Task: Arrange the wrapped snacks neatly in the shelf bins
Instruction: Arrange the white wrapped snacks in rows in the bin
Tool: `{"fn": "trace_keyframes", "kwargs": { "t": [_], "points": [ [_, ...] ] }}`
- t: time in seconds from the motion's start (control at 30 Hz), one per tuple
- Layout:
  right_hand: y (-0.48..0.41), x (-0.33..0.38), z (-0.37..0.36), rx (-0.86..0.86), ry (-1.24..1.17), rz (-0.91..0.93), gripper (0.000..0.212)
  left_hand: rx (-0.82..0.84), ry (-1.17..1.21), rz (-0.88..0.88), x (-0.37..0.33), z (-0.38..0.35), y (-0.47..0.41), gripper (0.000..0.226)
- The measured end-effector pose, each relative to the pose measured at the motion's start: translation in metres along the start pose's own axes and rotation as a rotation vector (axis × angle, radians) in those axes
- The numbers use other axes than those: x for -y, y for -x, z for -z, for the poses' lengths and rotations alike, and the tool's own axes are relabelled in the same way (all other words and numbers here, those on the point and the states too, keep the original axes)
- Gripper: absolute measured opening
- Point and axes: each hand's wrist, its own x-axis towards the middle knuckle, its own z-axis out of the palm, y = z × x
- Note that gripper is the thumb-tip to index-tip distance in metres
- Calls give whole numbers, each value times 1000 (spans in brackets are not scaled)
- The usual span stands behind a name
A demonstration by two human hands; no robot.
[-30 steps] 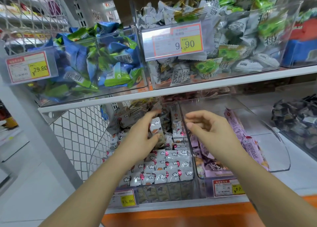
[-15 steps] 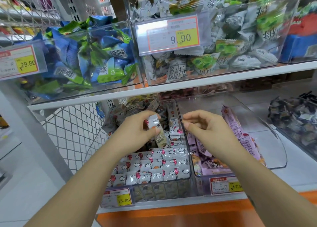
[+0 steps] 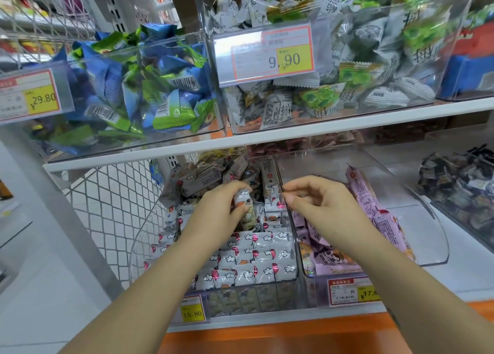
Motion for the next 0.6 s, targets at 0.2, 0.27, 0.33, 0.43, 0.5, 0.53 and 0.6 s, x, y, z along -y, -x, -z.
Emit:
{"fn": "trace_keyframes", "kwargs": {
  "t": [0.2,0.27,0.33,0.43,0.5,0.53,0.6],
  "points": [
    [0,-1,-2,18,4,0,12,121,-34,70,4,7,4,21],
    [1,0,-2,26,8,5,12,203,45,115,1,13,1,19],
    [1,1,-2,31,12,7,12,255,111,136,0,21,-2,18],
    [1,1,-1,27,6,-2,11,264,105,122,-3,29,-3,18],
    [1,0,0,21,0,-8,10,254,1,87,-7,27,-5,18],
    [1,0,0,22,1,-9,10,259,-45,65,-9,24,-7,18],
    [1,1,-2,31,9,-10,11,301,-83,35,-13,16,-11,20]
  ]
}}
